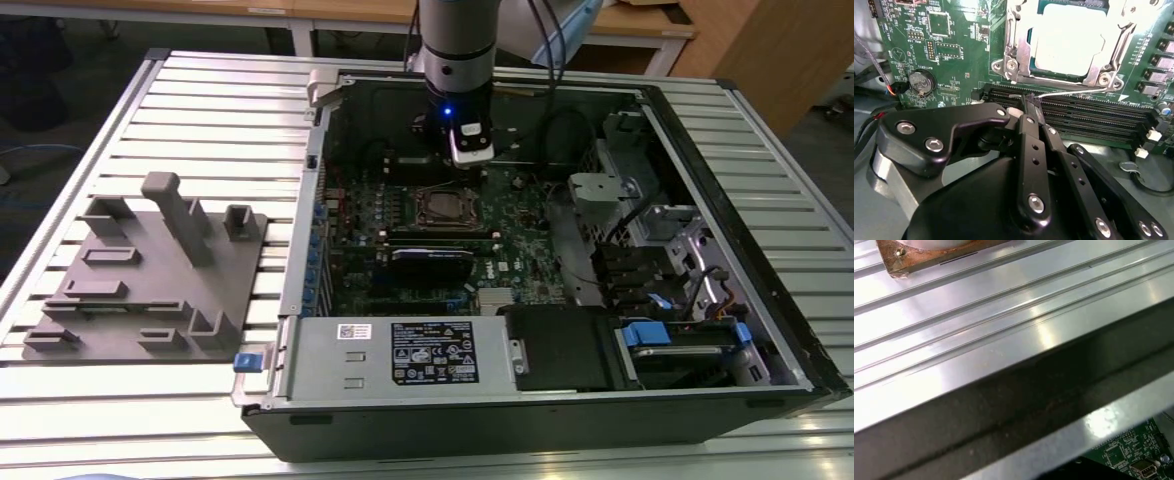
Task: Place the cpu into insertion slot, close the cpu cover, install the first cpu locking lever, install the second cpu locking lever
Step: 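Install the first cpu locking lever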
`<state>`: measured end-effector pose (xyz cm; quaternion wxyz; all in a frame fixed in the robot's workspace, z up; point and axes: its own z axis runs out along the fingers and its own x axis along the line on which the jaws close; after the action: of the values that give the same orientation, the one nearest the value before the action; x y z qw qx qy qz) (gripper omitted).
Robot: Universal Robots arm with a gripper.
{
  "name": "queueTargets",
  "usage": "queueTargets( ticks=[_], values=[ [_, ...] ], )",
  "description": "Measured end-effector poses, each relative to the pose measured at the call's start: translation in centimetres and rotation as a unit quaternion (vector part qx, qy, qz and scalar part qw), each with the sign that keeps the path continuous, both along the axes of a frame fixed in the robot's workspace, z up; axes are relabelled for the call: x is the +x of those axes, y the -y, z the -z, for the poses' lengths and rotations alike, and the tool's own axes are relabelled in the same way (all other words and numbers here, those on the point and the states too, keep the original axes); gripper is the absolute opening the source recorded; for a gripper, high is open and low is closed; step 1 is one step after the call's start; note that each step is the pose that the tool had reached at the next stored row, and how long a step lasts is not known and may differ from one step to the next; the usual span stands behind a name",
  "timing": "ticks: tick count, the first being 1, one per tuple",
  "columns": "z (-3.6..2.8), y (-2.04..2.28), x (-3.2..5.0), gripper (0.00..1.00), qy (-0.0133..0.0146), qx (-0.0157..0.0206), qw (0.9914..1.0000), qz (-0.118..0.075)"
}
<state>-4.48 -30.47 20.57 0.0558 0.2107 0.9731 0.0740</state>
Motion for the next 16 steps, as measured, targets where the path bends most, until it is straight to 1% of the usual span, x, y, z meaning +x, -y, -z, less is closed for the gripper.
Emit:
queueTargets(
  ticks=[10, 16],
  values=[
    [0.09, 0.01, -0.27, 0.1, 0.0015, 0.0, 1.0, 0.0],
    [0.48, 0.01, -0.74, 0.1, 0.0048, 0.0, 0.99999, 0.0]
  ],
)
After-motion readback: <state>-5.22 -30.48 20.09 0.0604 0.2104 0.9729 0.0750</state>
